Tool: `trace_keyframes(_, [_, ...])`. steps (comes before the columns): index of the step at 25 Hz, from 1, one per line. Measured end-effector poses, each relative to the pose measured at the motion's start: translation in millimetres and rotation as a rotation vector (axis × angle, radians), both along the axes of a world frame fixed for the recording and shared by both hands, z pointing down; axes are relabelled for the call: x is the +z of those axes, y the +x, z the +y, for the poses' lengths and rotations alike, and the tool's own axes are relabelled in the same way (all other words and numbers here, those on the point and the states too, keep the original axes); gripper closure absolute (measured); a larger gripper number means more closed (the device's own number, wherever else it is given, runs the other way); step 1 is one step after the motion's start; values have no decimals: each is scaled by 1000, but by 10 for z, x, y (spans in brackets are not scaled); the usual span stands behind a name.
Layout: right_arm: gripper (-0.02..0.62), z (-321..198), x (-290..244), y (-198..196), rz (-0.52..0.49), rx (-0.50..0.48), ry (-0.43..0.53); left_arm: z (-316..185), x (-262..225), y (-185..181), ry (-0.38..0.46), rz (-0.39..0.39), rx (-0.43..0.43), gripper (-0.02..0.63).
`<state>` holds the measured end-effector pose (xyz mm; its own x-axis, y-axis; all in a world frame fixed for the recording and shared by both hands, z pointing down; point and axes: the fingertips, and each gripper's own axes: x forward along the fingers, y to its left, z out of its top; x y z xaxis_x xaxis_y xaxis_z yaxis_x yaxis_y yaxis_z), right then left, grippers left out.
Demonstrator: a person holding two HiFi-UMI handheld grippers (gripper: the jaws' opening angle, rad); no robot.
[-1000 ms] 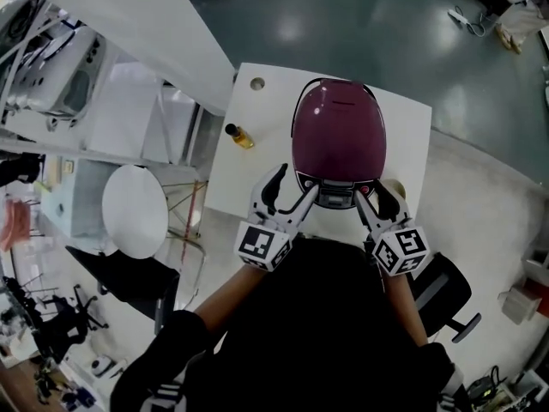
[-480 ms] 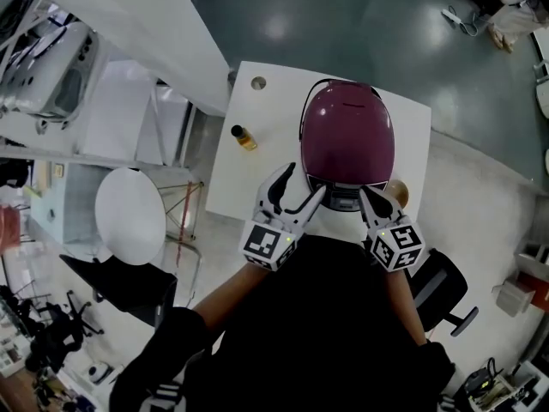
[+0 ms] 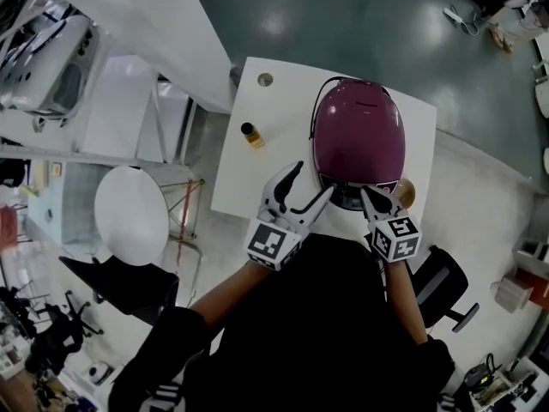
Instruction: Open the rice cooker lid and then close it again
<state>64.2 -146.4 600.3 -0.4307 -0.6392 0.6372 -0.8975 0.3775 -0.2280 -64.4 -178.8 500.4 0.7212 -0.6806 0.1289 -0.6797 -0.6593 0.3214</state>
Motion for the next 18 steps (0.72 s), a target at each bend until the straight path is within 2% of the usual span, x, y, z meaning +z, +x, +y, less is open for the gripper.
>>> trace_keyframes(18, [594,-81,156,-12,98,58,-43,-24,29,-221,5,14,30,333])
